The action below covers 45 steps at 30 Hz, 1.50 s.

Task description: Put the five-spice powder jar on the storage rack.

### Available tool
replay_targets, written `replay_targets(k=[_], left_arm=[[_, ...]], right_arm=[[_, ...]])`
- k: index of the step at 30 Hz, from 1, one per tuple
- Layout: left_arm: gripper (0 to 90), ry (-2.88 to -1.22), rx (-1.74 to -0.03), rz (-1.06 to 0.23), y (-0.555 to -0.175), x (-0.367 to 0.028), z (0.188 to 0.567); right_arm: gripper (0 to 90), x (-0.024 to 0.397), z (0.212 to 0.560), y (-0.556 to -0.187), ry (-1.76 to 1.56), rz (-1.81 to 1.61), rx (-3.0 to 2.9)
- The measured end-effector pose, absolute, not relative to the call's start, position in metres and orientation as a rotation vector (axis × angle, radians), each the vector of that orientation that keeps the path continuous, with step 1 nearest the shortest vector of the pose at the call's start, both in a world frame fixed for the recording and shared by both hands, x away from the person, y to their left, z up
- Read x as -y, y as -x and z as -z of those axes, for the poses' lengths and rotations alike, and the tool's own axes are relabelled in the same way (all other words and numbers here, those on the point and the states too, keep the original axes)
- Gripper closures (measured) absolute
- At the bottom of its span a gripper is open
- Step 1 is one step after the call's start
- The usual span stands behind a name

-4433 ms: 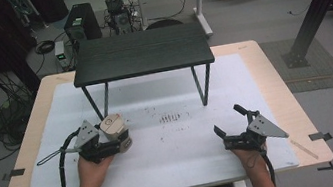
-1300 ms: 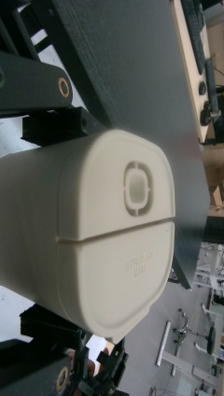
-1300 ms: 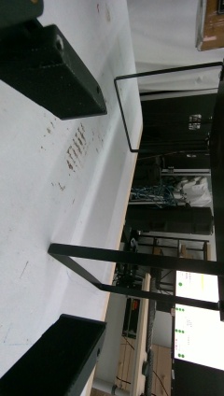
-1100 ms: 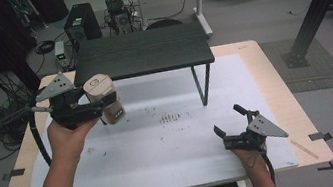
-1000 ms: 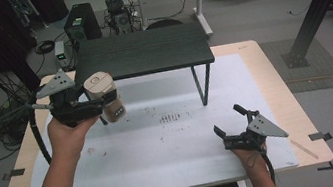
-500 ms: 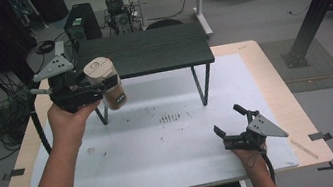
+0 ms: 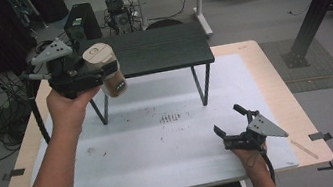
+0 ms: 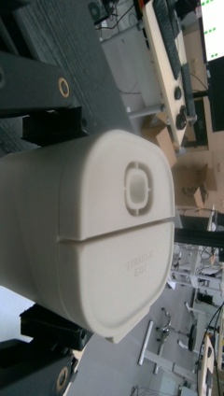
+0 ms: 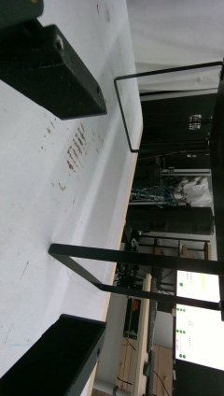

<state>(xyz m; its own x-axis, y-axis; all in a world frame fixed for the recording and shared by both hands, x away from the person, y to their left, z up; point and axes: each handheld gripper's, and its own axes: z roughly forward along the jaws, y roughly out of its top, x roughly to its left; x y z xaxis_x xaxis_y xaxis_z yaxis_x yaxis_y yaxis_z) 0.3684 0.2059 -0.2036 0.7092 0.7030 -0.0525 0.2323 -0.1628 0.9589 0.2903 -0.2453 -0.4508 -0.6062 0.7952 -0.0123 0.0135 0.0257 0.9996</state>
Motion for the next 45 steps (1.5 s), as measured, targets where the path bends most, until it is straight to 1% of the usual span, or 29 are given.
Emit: replay_targets(k=[21, 45], left_arm=[[31.9, -1.727, -0.816, -0.533, -0.401, -0.209, 0.195], [31.8, -1.748, -0.883, -0.557, -0.438, -0.208, 0.195]], right_arm=[[0.0, 0.245, 0.451, -0.291, -0.834, -1.644, -1.7], [0.0, 0.245, 0.451, -0.291, -0.836, -1.644, -1.7]])
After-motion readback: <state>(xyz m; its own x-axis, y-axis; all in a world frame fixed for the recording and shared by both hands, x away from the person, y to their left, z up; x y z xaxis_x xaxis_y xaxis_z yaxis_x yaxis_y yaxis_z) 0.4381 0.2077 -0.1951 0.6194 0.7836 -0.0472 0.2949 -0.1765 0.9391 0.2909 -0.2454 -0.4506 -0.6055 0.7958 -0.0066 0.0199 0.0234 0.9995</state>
